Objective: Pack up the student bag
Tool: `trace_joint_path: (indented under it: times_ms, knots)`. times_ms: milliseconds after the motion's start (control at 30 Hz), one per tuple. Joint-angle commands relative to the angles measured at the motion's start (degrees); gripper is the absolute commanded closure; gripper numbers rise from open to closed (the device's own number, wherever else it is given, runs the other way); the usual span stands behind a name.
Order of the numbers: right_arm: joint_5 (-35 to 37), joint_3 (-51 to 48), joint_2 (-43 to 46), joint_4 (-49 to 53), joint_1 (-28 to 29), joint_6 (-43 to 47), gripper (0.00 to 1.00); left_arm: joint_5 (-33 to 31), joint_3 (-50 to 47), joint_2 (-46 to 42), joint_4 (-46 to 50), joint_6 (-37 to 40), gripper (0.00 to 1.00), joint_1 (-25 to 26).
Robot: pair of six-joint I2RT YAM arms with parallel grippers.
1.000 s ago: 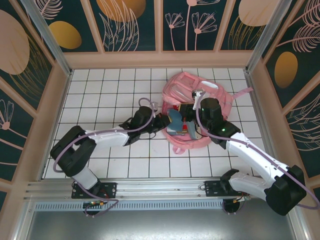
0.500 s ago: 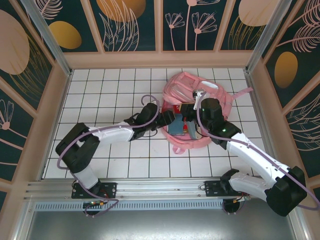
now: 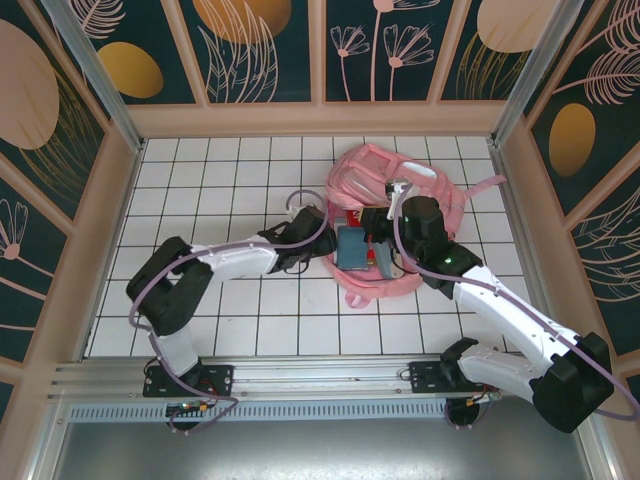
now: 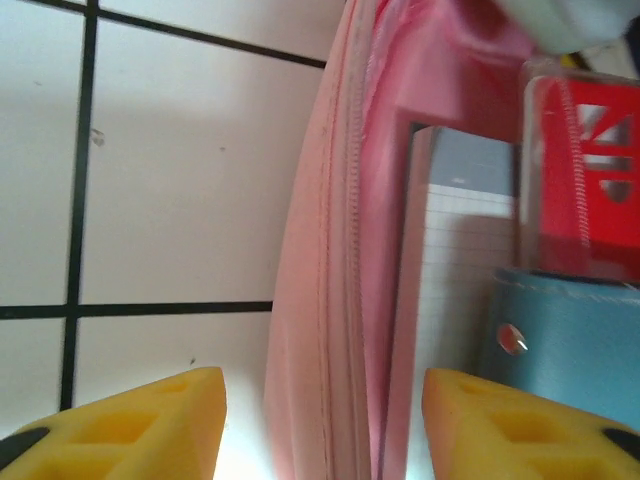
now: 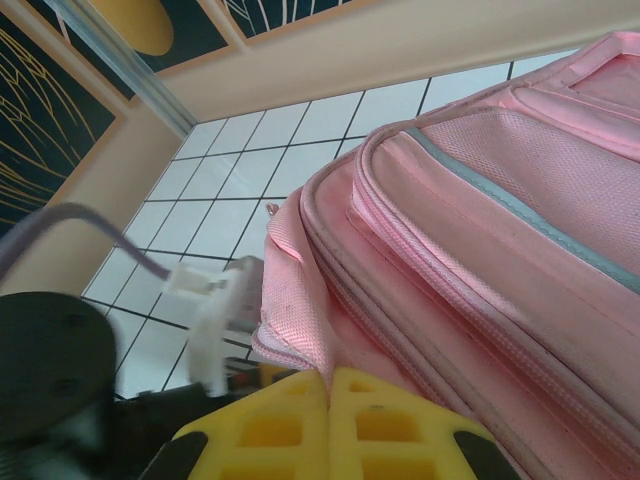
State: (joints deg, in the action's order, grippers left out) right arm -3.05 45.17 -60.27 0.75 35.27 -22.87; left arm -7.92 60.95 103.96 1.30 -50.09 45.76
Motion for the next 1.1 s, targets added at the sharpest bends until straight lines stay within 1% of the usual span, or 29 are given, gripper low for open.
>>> trace_joint_path:
  times_ms: [0,100,133,233,367,467,567,700,800,933,1000,1067]
  knots:
    - [0.8,2.3,2.1,-1.6,0.5,0.2,1.0,1.4,2.7,2.1,1.5,1.1,0.6,0.1]
    - [1.3,3.6,2.0,-0.5,0.5,1.1,1.0,1.5,2.4,0.5,1.2,-0.4,0.97,0.1]
    - [1.3,4.0,1.8,-0.3,0.5,1.4,1.0,0.6,2.3,-0.5,1.7,-1.3,1.0,0.1]
    - [2.0,6.3,0.9,0.5,0.4,2.8,1.0,-2.7,3.6,-5.0,4.8,-2.8,1.0,0.1]
    - [2.0,11.6,-1.8,1.7,0.2,4.9,1.0,-5.5,9.9,-9.2,9.2,-2.9,1.0,0.1]
    - [1.2,16.0,-4.7,2.5,0.1,6.1,1.0,-10.8,14.6,-11.4,13.1,-2.4,1.0,0.1]
    - [-1.7,19.9,-8.1,2.9,0.2,6.9,1.0,-15.1,14.4,-15.4,14.2,-2.4,1.0,0.1]
    - [-6.3,23.5,-13.5,2.2,0.2,6.4,1.0,-18.6,7.3,-22.6,14.3,-4.6,1.0,0.1]
    - [-9.5,26.5,-18.0,1.4,0.4,5.7,1.0,-18.9,-0.1,-27.8,13.9,-7.9,1.0,0.1]
    - [-11.1,31.4,-23.6,1.1,1.1,5.6,1.0,-16.5,-10.2,-32.9,11.2,-12.8,1.0,0.2]
    - [-10.9,34.1,-26.3,1.6,1.7,6.0,1.0,-13.8,-14.7,-34.8,7.4,-15.1,1.0,0.5]
    - [-10.6,36.5,-28.4,2.0,2.2,6.5,1.0,-13.0,-17.2,-34.9,4.5,-17.1,1.0,2.0]
